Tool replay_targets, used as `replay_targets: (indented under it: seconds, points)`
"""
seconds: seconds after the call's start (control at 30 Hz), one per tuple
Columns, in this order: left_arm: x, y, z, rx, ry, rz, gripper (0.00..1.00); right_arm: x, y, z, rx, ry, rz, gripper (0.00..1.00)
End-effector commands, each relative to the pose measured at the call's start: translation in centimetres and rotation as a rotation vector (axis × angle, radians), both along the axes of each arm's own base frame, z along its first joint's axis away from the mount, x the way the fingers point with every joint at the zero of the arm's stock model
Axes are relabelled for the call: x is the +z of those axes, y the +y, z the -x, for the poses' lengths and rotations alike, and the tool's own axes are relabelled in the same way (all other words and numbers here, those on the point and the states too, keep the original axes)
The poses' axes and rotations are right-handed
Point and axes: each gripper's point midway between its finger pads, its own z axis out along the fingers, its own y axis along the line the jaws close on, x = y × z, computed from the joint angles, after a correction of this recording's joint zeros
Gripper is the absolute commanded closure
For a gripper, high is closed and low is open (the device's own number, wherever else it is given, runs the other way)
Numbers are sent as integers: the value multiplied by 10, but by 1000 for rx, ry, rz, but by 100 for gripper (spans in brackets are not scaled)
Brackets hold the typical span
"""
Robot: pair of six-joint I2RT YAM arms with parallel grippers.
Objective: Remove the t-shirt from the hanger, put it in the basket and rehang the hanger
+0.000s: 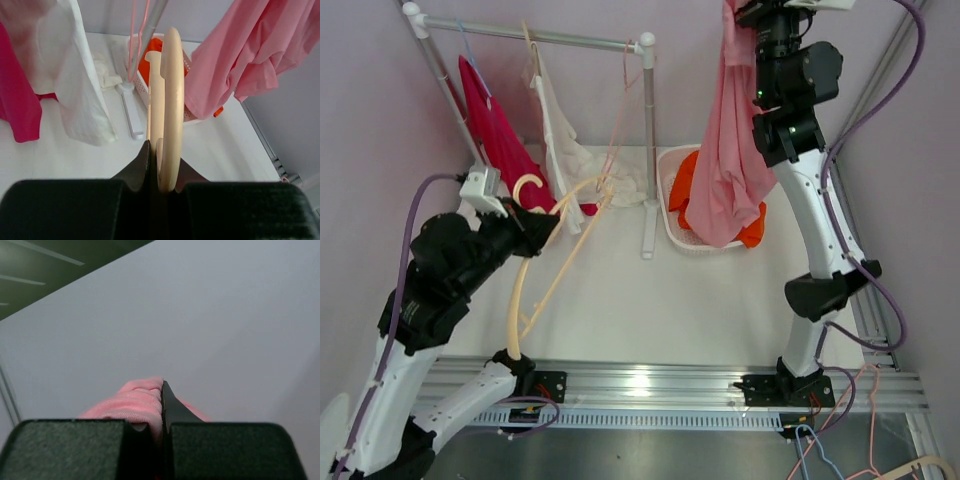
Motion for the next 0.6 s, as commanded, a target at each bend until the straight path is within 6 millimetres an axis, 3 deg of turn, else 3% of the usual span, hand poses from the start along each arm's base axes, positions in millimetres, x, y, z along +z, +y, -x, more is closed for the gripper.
replay_targets:
  seconds: [0.0,0.07,0.13,0.23,0.33,0.37,0.4,0.47,0.5,0.57]
  points:
    - [52,2,-28,95,-80,52,99,19,-10,0,63,-49,-47,100]
    - [38,-3,-45,113,-21,8,100,3,-9,-16,55,-9,-42,100]
    - [43,-4,-47,115,-23,11,100,-4,-14,-20,43,18,-37,100]
    - [41,-1,-52,141,-7,-12,99,-50,-14,-41,-9,167,26,100]
    - [33,-3,-52,119,43,-64,99,-134,-36,-60,-128,470,29,100]
    - [39,-6,-48,95,37,-64,99,-157,-36,-62,-110,546,45,100]
    - [34,-12,-43,45,60,-69,100,-212,-32,-71,-92,708,80,100]
    - [34,-21,-34,-20,65,-59,99,-268,-33,-74,-93,868,104,100]
    - [35,-29,-25,-86,72,-45,99,-322,-26,-71,-51,1030,148,100]
    - [38,-29,-15,-112,65,-37,99,-375,-21,-64,-21,1191,193,100]
